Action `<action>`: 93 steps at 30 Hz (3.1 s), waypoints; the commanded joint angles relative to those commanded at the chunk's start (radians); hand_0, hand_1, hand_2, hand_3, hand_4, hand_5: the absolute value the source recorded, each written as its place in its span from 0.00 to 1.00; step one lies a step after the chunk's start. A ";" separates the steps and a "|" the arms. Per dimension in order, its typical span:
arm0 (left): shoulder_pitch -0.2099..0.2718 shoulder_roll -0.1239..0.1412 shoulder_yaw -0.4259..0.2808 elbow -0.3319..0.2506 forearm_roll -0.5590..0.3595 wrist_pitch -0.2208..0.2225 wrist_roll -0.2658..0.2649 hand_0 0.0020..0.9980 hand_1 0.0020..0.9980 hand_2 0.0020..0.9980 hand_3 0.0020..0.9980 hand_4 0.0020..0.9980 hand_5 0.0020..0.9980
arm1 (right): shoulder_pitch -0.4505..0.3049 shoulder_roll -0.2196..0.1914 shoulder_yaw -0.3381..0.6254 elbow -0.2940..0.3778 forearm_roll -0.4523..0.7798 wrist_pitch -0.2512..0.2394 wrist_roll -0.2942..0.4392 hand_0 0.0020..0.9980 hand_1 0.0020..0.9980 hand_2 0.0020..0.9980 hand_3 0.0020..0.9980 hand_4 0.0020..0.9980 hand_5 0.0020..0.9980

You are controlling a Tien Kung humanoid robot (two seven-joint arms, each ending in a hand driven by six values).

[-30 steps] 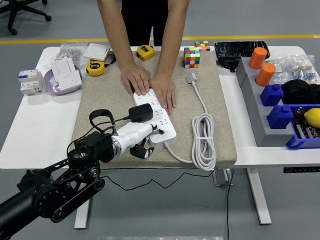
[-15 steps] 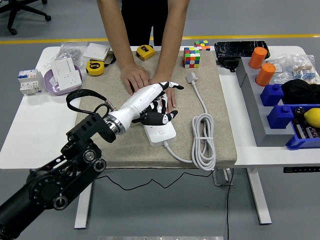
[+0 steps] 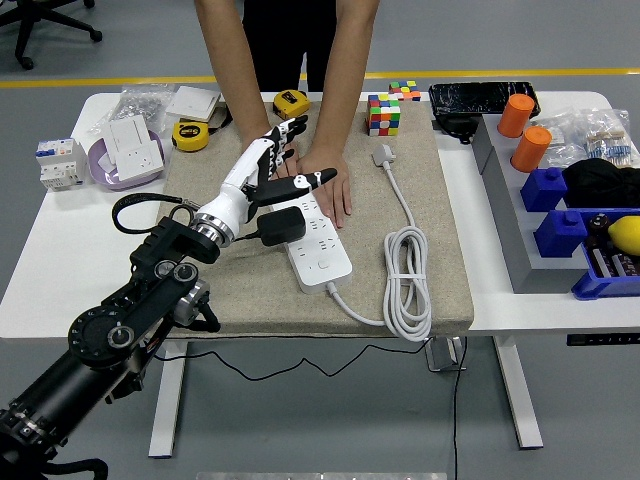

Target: Pick up the plug,place it near the board,insert it into the board,press the button

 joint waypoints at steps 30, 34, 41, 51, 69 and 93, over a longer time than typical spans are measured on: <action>-0.016 0.000 0.078 0.155 0.941 0.067 0.117 0.34 0.40 0.54 0.56 0.76 0.21 | -0.008 -0.003 0.001 0.000 -0.008 0.001 -0.003 0.88 0.75 0.71 0.68 0.99 0.57; -0.016 0.000 0.077 0.157 0.957 0.073 0.124 0.34 0.40 0.54 0.56 0.76 0.21 | -0.007 -0.003 -0.001 0.000 -0.006 0.001 -0.002 0.88 0.75 0.71 0.68 0.99 0.57; -0.015 0.000 0.080 0.155 0.994 0.081 0.136 0.31 0.36 0.51 0.54 0.57 0.11 | -0.005 -0.003 -0.003 0.000 -0.004 0.000 -0.002 0.88 0.75 0.71 0.68 0.99 0.57; -0.011 0.000 0.086 0.150 0.957 0.095 0.125 0.30 0.36 0.49 0.53 0.54 0.08 | -0.005 -0.003 0.002 0.000 -0.007 0.000 -0.003 0.88 0.75 0.71 0.68 0.99 0.57; 0.041 0.000 0.053 0.105 0.716 0.088 0.083 0.30 0.41 0.44 0.43 0.54 0.08 | -0.006 0.000 0.004 0.000 -0.001 -0.002 -0.002 0.89 0.75 0.71 0.68 0.98 0.57; 0.117 0.000 -0.102 0.060 0.358 0.073 0.038 0.30 0.44 0.44 0.44 0.56 0.10 | -0.013 0.002 0.001 0.000 0.001 -0.002 -0.002 0.89 0.75 0.71 0.68 0.99 0.58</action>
